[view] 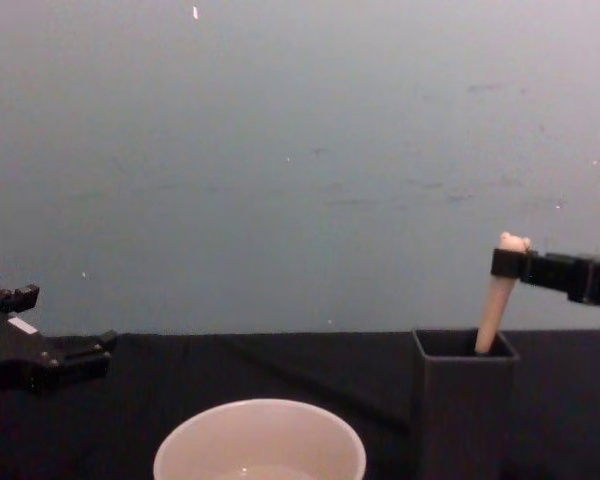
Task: Pick up the stirring spoon with one hand, stir inside the cup, then place it back in its original position.
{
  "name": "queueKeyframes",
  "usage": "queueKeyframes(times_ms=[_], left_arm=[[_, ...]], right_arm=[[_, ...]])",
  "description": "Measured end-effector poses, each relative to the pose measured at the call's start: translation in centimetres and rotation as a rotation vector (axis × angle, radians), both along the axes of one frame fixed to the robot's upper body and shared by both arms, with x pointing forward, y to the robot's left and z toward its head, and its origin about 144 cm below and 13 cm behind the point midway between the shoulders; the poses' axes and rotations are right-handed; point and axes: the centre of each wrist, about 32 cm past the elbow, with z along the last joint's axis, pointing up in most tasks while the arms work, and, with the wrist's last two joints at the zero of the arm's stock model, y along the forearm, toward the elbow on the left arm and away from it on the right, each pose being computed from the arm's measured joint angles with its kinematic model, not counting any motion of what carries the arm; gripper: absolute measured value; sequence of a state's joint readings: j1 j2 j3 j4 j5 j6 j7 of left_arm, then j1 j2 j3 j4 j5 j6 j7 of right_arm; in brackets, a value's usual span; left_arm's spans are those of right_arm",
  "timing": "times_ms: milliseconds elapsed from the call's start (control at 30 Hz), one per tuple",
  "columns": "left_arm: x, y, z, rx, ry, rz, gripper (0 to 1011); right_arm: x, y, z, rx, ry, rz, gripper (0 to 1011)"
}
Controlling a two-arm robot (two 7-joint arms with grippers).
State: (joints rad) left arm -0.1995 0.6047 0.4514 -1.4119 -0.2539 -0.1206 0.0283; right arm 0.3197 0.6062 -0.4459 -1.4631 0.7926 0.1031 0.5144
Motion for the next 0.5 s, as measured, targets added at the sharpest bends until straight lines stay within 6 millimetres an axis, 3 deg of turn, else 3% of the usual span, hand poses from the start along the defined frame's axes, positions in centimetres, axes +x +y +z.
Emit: queueKeyframes(times_ms=[500], left_arm=[[0.0, 0.0, 0.0, 0.0, 0.0, 0.0, 1001]], right_arm=[[0.4, 0.6, -1.4, -0.042, 0.043, 0.012, 214]])
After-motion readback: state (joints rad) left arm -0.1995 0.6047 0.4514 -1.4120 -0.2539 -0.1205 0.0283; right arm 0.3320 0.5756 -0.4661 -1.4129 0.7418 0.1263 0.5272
